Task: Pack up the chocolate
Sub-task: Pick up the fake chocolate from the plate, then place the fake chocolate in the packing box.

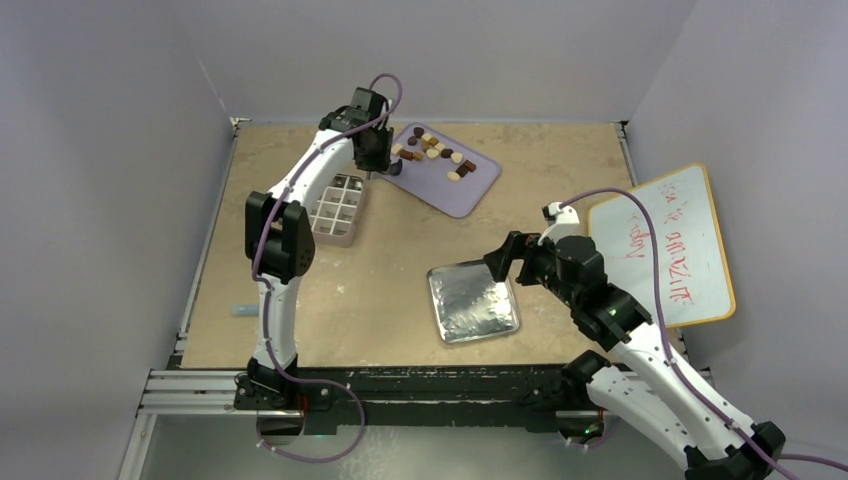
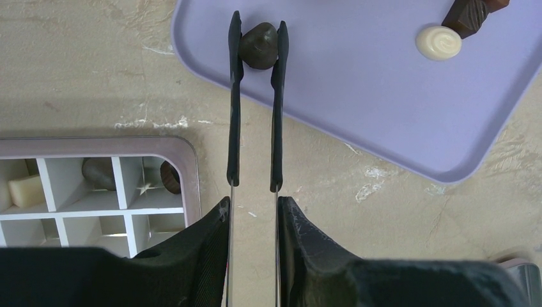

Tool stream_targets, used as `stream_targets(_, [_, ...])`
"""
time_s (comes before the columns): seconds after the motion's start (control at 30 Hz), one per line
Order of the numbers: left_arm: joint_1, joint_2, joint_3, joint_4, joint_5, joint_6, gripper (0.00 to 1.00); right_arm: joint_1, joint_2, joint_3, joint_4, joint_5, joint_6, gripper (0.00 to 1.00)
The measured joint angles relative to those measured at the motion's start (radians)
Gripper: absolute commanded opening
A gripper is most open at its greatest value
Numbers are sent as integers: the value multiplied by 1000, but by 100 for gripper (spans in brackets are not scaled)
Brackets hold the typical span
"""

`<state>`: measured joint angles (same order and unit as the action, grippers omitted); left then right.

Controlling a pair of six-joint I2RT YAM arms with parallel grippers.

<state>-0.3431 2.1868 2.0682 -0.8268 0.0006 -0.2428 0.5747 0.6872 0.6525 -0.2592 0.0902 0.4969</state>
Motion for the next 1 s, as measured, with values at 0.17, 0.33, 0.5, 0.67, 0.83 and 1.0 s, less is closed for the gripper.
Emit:
stream_targets(0.17, [-8,-1,-3,2,0,-9,19,0,-3,0,-3,6,0,99])
stream_targets(0.33, [-21,-16,-22,0,0,-26,17,0,-4,0,-19,19,4,99])
stream_targets(0.5, [-26,-53,-35,-6,0,-46,17,0,-19,0,-26,22,8,99])
stream_targets(0.67, [-26,-127,-60,-13,0,-71,17,0,-21,0,-27,21,15,99])
stream_targets(0.83, [-26,-211,-84,-32,-24,-96,17,0,-20,0,-27,19,19,99])
stream_targets(1.0, [-26,-314,-161,-56,-80,-122,17,0,-13,0,-26,10,20,99])
